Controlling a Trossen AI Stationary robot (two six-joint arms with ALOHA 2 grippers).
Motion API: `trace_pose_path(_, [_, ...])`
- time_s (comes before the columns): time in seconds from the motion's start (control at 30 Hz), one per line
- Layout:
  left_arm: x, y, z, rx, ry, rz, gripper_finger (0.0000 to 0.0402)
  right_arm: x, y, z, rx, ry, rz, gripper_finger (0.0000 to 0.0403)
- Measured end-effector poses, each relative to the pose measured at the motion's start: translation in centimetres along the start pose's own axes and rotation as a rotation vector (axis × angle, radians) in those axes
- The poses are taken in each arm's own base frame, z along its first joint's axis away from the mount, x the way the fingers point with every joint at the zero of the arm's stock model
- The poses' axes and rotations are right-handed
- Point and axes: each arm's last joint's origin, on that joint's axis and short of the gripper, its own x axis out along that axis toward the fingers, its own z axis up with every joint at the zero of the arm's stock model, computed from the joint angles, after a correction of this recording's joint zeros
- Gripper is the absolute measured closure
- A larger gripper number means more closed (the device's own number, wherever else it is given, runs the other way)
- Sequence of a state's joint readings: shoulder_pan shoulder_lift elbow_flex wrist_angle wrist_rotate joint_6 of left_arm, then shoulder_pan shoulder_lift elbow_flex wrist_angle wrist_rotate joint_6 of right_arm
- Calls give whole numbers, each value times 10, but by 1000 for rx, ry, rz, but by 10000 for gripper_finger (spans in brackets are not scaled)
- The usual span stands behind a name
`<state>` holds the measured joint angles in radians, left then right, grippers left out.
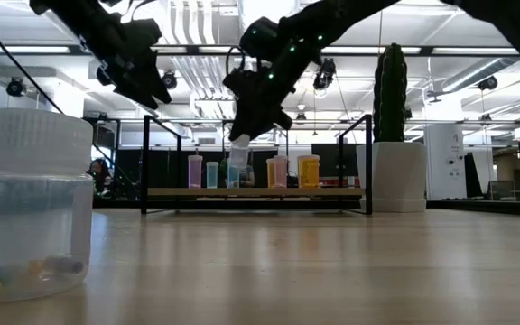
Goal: Pick and place medicine bottles onto shelf by color
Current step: Adjust the transparent pill bottle on the shelf
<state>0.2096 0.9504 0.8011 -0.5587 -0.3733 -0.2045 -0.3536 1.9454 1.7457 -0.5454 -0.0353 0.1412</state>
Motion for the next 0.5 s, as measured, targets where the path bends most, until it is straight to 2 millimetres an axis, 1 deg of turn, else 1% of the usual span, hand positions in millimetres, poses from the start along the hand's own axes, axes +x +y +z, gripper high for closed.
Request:
trace_pose_path(0.1, [-1,1,-1,-2,-5,1,43,10,-7,8,-40,2,-23,279])
trace_pose_path(0.2, [-1,1,-1,-1,-2,1,43,18,-14,10,-59,82,-72,279])
trace_pose_path(0.27, [0,0,-1,0,1,2,43,20,-18,13,-86,128,-120,279])
trace_pose_path(0.37, [1,0,-1,1,5,3,43,20,-23,19,-126,151,-142,278])
trace_pose_path(0.5, [2,0,-2,2,8,4,43,23,-31,16,-142,186,-151,273])
